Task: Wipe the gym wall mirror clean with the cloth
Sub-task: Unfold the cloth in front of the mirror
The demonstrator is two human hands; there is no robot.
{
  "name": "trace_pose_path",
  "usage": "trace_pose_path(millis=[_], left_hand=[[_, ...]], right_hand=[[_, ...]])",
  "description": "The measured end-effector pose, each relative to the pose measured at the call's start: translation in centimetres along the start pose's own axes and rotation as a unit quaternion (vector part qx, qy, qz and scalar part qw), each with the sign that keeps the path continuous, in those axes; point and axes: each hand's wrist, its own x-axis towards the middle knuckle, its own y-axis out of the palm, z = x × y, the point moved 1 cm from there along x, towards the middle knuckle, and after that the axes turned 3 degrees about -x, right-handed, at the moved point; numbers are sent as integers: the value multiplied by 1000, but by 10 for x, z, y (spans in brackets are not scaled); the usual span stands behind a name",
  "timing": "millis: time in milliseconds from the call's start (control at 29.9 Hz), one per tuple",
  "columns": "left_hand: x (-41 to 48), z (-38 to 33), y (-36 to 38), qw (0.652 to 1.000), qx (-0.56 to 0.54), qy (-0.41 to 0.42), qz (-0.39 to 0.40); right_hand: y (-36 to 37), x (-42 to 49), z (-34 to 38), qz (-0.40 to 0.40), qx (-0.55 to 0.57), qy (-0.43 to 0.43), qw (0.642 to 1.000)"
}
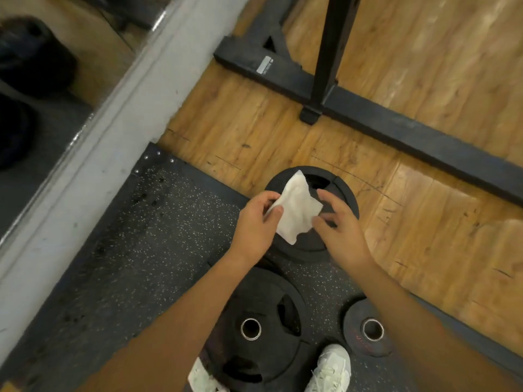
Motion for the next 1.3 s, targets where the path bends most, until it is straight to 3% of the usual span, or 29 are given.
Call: trace_pose_path(millis=[234, 435, 669, 802, 970, 1070, 1204, 1304], left_hand=[[-103, -171, -151, 990, -81, -6, -117], [-240, -323, -267, 975, -82, 67, -194], [-413, -422, -386, 947, -63, 126, -289], [-505, -440, -430, 927, -109, 138, -333], [-608, -426, -465, 903, -89, 76, -413], [-661, -414, -484, 862, -120, 66, -488], [-721, -393, -507, 795, -243, 88, -549], [-765, -381, -522, 782, -253, 97, -561]], right_hand=[[-24, -58, 231, 31, 144, -28, 989], [-23, -172, 424, 156, 70, -162, 972], [21, -299, 590, 307, 25, -290, 906], [62, -379, 650, 396, 12, -302, 867], [113, -484, 688, 368, 18, -386, 845], [138, -541, 697, 372, 29, -447, 813], [168, -602, 698, 380, 52, -483, 787], [191, -644, 696, 401, 57, -477, 780]])
